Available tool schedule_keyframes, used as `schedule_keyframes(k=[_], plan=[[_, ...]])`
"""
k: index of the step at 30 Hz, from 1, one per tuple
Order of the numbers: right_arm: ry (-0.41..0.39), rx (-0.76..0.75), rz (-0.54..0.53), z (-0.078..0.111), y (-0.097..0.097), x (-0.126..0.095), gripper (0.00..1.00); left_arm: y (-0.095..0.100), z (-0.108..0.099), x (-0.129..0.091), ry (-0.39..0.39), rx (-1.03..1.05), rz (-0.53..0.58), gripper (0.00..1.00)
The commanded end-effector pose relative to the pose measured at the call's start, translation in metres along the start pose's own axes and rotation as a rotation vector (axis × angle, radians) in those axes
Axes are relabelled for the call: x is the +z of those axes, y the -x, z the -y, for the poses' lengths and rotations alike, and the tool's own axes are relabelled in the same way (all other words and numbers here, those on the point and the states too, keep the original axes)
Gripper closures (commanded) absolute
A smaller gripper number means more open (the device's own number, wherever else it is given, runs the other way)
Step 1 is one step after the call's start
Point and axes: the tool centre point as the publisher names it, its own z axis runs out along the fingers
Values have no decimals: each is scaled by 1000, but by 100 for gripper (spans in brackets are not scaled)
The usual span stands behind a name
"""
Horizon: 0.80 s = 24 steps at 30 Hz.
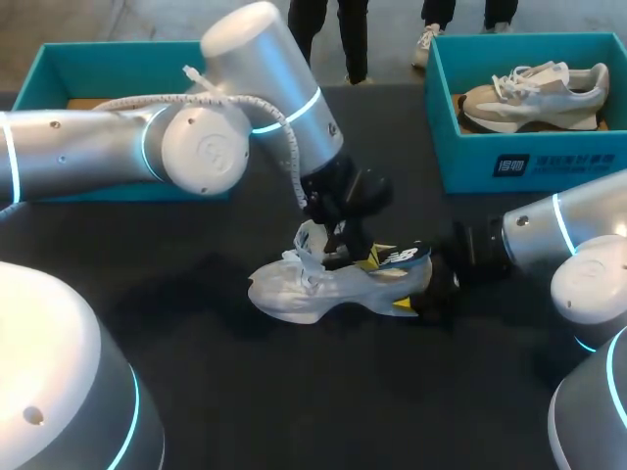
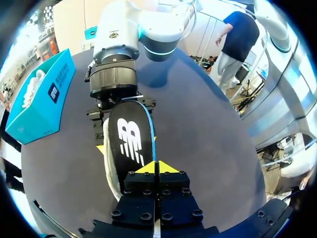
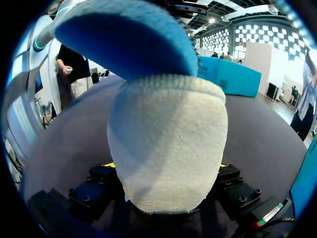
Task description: Take the shoe out of the shoebox, open the shoe tongue, remove and reinsert the insole, then place the shoe into the shoebox
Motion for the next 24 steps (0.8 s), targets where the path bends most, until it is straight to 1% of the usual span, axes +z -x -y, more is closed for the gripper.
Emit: schedule_keyframes(k=[1,13,24], plan=[[-7,1,2,-1,0,3,100,1,0,0,1,3,-4,100],[-7,1,2,-1,0,3,100,-13,6,-21,11,30,27,100],[-7,1,2,-1,0,3,100,-36,20,-54,27,67,109,100]])
